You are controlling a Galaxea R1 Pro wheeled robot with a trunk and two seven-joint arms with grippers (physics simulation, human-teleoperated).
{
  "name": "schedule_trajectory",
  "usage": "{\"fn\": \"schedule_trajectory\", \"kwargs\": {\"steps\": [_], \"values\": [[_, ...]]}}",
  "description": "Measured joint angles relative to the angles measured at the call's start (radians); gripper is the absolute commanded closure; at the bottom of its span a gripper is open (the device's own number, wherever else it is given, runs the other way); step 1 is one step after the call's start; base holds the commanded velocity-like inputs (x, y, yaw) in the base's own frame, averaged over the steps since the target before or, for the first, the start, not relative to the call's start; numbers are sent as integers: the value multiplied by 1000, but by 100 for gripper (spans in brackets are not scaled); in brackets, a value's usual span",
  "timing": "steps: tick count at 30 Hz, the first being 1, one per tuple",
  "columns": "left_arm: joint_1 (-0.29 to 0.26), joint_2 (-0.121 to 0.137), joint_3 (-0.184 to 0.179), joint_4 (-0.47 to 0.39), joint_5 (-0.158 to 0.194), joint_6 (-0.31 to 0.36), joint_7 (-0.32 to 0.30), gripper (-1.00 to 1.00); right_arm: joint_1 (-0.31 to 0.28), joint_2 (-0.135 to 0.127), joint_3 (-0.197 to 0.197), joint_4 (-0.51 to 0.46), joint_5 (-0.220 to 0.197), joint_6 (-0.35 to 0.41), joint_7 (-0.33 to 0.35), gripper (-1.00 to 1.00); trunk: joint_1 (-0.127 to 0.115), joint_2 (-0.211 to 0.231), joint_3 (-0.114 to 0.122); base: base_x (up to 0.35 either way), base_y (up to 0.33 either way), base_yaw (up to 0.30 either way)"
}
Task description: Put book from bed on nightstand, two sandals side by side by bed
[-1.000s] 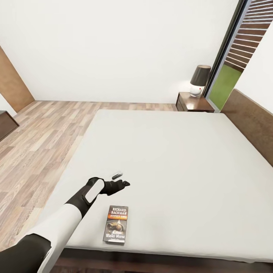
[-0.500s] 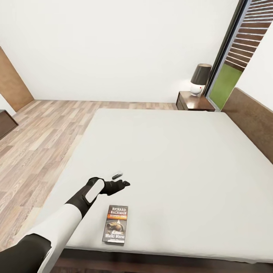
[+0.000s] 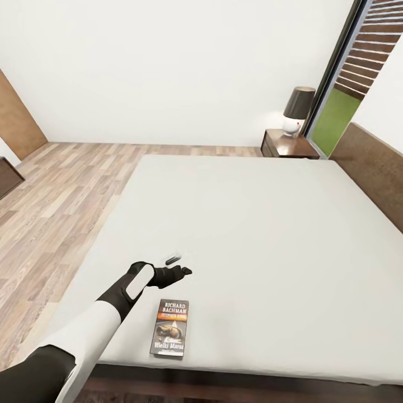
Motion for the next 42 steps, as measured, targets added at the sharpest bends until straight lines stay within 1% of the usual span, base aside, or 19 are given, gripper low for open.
{"fn": "schedule_trajectory", "kwargs": {"steps": [22, 30, 42], "values": [[0, 0, 0, -1, 0, 0, 0, -100, 0, 0, 0, 0, 0, 0, 0, -100, 84, -154, -103, 0, 0, 0], [0, 1, 0, -1, 0, 0, 0, -100, 0, 0, -1, 0, 0, 0, 0, -100, 84, -154, -114, 0, 0, 0], [0, 4, 2, -4, 0, 0, 1, -100, 0, 0, 0, 0, 0, 1, 0, -100, 84, -154, -115, 0, 0, 0]]}}
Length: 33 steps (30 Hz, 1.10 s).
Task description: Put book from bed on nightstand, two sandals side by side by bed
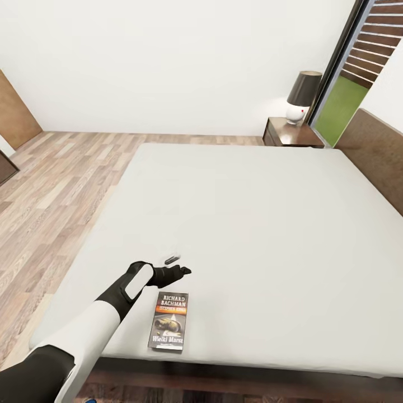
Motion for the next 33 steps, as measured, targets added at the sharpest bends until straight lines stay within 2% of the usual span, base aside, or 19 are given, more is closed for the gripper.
{"fn": "schedule_trajectory", "kwargs": {"steps": [21, 33], "values": [[0, -1, -1, 0, 0, 0, 0, -100, 0, 0, 0, 0, 0, 0, -1, -100, 0, 0, -30, 0, 0, 0], [0, -2, -1, 0, 0, 0, -1, -100, 0, 0, 0, 0, 0, -1, 0, -100, 0, 0, -32, 62, 0, 0]]}}
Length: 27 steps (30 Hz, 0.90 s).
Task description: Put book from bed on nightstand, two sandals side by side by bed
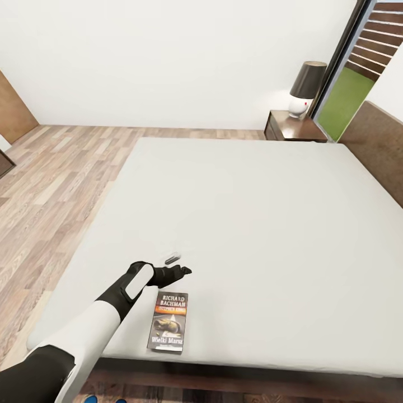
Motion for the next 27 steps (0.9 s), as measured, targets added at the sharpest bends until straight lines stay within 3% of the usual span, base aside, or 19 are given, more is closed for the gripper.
{"fn": "schedule_trajectory", "kwargs": {"steps": [13, 27], "values": [[0, 0, 0, 1, 0, 0, 0, -100, 0, 0, 0, 0, 0, 0, 0, -100, 0, 0, -2, 9, 0, 0], [0, 0, 0, 2, 0, -1, -1, -100, 0, 0, 0, 0, 0, 0, 0, -100, 0, 0, -22, 0, 0, 0]]}}
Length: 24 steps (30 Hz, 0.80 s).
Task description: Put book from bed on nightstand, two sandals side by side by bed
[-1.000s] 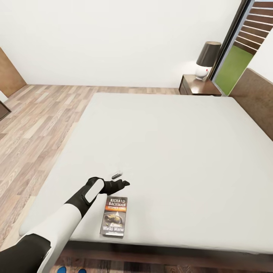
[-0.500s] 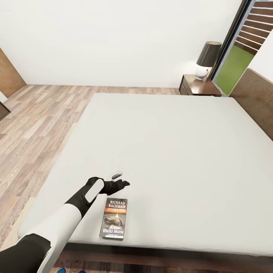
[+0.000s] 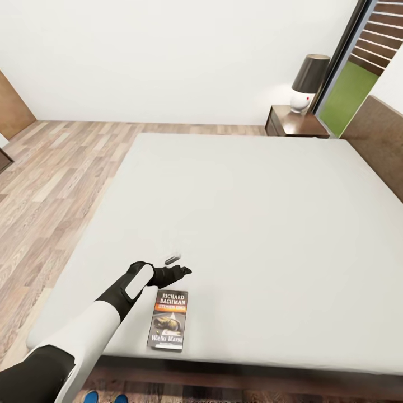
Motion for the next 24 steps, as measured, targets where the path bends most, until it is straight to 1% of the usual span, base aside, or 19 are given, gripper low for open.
{"fn": "schedule_trajectory", "kwargs": {"steps": [2, 4, 5, 6, 7, 9, 11, 16, 24], "values": [[1, 0, 0, 0, -1, -7, 0, -100, 0, 0, 0, 0, 0, 0, 0, -100, 0, 0, -3, 0, 0, 0], [1, 0, 1, 1, -3, -35, 0, -100, 0, 0, 0, 0, 1, 0, -1, -100, 0, 0, -6, 0, 0, 0], [2, 0, 1, 2, -4, -88, 0, -100, 0, 0, 0, 0, 1, 0, -2, -100, 0, 0, -8, 0, 0, 0], [2, 0, 0, 2, -5, -109, 0, -100, 0, 0, 0, 0, 1, 0, -2, -100, 0, 0, -9, 0, 0, 0], [2, 0, 0, 2, -6, -149, 0, -100, 0, 0, 0, 0, 1, 0, -3, -100, 0, 0, -11, 0, 0, 0], [3, 0, 0, 3, -7, -193, 1, -100, 0, -1, 0, 0, 2, 1, -3, -100, 0, 0, -14, 0, 0, 0], [4, 0, 0, 4, -7, -217, 1, -100, 0, -1, 0, 0, 2, 0, -3, -100, 0, 0, -17, 0, 0, 0], [4, 0, 0, 3, -6, -238, 2, -100, 0, 0, 0, 0, 1, 0, -3, -100, 0, 0, -25, 0, 0, 0], [7, -1, 0, 5, -5, -240, 3, -100, 0, 0, 0, 0, 0, 0, -2, -100, 0, 0, -37, 0, 0, 0]]}}
